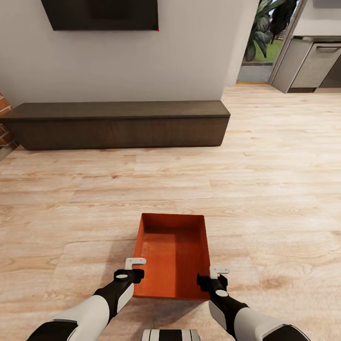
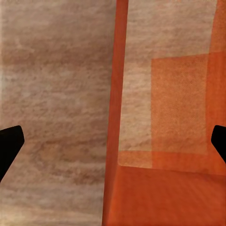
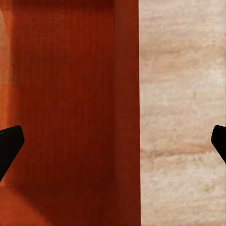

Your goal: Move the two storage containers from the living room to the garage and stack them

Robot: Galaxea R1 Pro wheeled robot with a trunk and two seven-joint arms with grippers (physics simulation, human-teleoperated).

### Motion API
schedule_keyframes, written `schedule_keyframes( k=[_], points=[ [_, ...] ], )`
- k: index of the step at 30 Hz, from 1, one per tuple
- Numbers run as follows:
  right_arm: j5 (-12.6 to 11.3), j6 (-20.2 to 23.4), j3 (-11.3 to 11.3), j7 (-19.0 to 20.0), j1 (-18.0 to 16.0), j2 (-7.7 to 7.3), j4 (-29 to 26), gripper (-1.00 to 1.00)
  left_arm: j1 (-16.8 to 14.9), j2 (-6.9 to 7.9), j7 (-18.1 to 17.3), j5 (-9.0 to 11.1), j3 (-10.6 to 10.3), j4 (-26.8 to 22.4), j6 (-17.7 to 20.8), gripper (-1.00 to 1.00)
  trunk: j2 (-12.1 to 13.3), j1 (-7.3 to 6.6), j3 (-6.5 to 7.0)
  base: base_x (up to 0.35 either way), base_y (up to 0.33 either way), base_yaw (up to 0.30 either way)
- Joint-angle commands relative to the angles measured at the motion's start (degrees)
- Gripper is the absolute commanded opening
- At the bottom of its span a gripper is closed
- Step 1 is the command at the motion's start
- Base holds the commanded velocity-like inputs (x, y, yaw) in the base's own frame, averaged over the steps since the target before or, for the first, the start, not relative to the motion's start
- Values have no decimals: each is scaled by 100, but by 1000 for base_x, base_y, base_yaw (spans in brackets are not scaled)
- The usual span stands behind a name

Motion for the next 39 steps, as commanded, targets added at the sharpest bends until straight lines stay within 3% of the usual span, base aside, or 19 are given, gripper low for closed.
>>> schedule_keyframes(
  k=[1, 39],
  points=[
    [-52, -18, 50, -17, -3, 0, 5, 100, -1, -1, 22, -4, -8, -7, 20, 100, -1, -1, -4, 0, 0, 0],
    [-4, -18, 77, -9, -3, -18, 5, 100, -1, -1, 19, -4, -8, -8, 21, 100, -1, -1, -4, 24, 0, 0]
  ],
)
